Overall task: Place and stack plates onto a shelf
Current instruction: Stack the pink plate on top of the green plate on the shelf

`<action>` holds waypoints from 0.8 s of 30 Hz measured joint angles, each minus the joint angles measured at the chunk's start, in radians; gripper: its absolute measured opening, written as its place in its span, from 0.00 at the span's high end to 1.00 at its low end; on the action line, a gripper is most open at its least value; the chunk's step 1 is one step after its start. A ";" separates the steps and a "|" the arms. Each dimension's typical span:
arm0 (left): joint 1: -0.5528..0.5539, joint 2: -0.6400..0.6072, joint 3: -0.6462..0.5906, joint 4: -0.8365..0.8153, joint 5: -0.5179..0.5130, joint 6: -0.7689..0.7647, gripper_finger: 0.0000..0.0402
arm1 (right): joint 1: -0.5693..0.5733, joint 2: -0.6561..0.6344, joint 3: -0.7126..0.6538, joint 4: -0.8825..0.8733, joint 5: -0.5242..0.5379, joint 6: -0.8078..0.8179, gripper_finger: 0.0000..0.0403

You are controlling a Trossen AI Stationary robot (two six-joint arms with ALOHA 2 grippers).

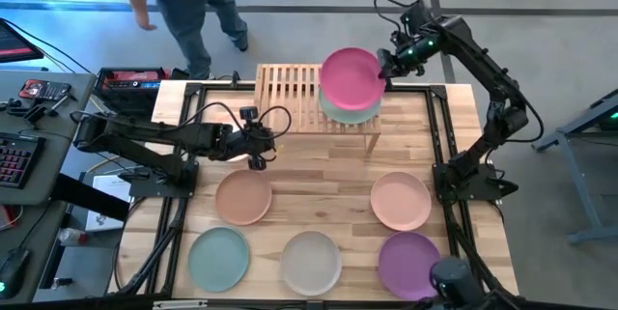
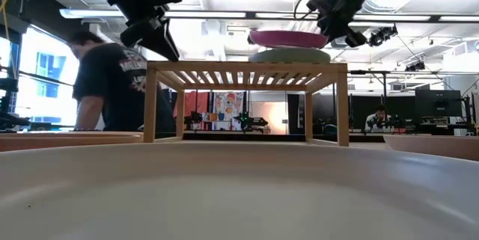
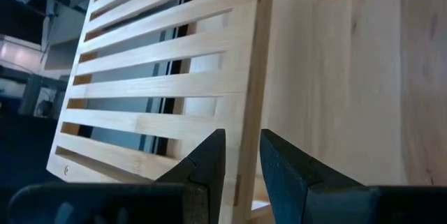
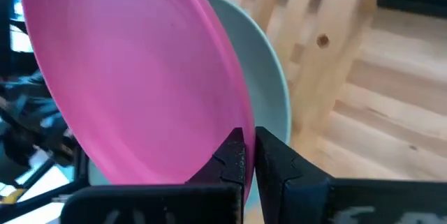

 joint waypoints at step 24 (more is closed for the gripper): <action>0.071 0.001 0.000 0.044 0.070 -0.026 0.80 | 0.098 0.013 0.000 -0.027 0.146 0.020 1.00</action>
